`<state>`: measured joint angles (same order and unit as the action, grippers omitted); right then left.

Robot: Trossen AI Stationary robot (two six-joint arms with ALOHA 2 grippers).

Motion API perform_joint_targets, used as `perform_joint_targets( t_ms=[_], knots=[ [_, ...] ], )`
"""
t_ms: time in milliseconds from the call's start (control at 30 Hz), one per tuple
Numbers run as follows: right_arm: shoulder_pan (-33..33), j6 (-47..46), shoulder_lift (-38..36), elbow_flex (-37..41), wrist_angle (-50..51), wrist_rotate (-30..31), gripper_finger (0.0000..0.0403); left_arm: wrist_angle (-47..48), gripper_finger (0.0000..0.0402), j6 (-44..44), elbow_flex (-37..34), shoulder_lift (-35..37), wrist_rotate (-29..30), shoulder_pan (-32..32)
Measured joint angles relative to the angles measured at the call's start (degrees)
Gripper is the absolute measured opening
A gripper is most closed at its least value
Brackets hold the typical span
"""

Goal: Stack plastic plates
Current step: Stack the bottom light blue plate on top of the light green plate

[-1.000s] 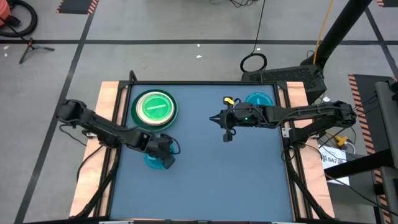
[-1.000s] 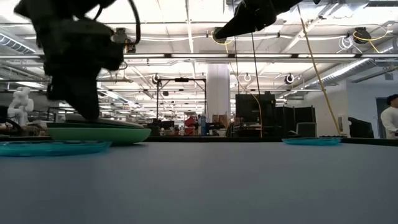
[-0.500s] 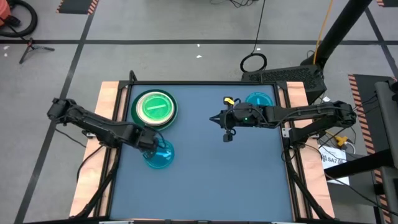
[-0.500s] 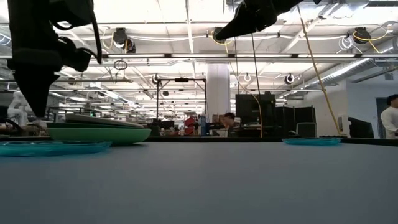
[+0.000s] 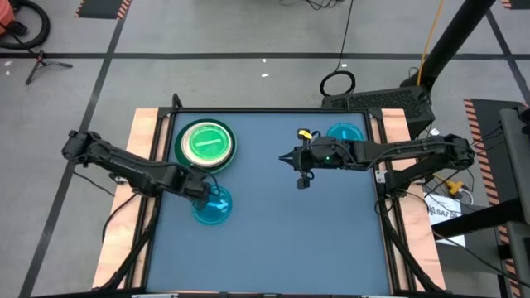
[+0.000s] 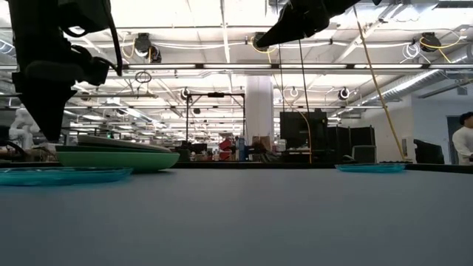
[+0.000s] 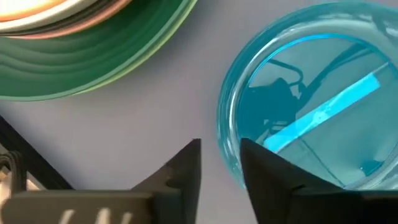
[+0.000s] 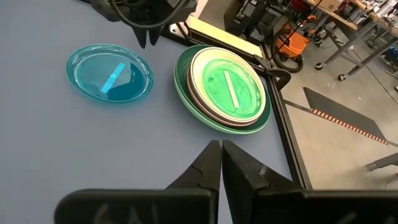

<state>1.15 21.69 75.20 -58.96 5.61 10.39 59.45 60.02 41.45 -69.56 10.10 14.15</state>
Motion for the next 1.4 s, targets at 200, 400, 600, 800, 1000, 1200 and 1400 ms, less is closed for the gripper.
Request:
perform_joint_targets(
  t_ms=[200, 400, 600, 800, 1000, 1200, 1400],
  knots=[
    [0.0, 0.0, 0.0, 0.0, 0.2, 0.0, 0.0008, -0.1, 0.0181, 1.1, 0.0, -2.3, 0.1, 0.2],
    [0.0, 0.0, 0.0, 0.0, 0.7, 0.0, 0.0008, -4.8, 0.0197, 0.8, -2.8, -3.3, 0.4, 0.2],
    [0.0, 0.0, 0.0, 0.0, 0.7, 0.0, 0.0008, -9.8, 0.0197, 4.6, -8.9, -3.3, -0.2, 0.2],
    [0.0, 0.0, 0.0, 0.0, 0.7, 0.0, 0.0008, -19.2, 0.0197, 4.4, -13.3, -3.0, -1.7, 0.2],
    [0.0, 0.0, 0.0, 0.0, 0.7, 0.0, 0.0008, -18.6, 0.0170, 5.3, -12.9, -2.3, -1.3, 0.8],
    [0.0, 0.0, 0.0, 0.0, 0.7, 0.0, 0.0008, -19.7, 0.0100, 5.2, -13.0, -2.3, -1.2, 1.7],
    [0.0, 0.0, 0.0, 0.0, 0.7, 0.0, 0.0008, -19.3, 0.0038, 6.6, -12.9, -2.3, -0.7, 2.1]
  ],
)
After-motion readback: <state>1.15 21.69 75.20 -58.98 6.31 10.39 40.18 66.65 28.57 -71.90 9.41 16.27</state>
